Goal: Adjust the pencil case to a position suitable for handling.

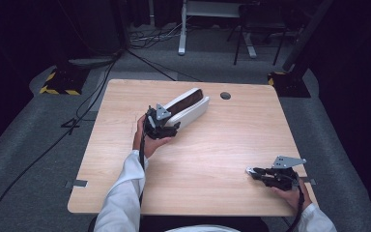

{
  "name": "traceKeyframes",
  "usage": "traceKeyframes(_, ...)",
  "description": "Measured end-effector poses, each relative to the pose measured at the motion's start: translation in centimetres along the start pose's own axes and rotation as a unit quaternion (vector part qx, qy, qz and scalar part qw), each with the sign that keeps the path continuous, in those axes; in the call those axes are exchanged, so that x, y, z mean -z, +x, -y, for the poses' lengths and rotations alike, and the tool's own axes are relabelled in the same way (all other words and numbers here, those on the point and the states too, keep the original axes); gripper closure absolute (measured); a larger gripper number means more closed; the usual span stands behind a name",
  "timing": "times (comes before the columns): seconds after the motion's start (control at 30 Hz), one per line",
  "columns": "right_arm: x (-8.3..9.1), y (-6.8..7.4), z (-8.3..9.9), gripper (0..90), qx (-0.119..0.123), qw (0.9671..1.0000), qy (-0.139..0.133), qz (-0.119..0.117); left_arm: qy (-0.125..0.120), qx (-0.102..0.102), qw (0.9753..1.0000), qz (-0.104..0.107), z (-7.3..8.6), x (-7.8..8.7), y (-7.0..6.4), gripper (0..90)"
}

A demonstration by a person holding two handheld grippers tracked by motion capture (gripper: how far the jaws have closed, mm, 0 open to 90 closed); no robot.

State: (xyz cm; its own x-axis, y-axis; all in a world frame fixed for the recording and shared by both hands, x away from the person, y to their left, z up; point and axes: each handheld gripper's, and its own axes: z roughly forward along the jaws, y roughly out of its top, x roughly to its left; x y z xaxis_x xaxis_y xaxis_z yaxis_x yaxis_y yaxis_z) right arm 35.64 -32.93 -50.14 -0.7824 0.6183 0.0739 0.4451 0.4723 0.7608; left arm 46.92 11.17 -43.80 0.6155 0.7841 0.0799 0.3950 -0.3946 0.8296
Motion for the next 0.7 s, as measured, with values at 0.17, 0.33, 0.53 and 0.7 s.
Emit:
traceKeyframes(0.17,0.0,0.0,0.0,73.5,0.0,1.0,0.0,0.0,0.011,-0.008,0.9998,0.012,-0.4,-1.0,-0.4,44.8)
traceKeyframes(0.33,0.0,0.0,0.0,73.5,0.001,1.0,0.0,0.0,0.027,-0.034,0.9979,0.048,-0.4,-1.8,-1.1,68.7)
traceKeyframes(0.53,0.1,0.0,0.1,73.5,0.0,1.0,0.001,-0.001,0.028,-0.062,0.9945,0.079,-0.3,-1.3,-2.0,77.3)
traceKeyframes(0.7,0.1,0.0,0.1,73.5,0.001,1.0,0.001,-0.001,0.022,-0.073,0.9918,0.103,0.1,-0.6,-2.8,77.7)
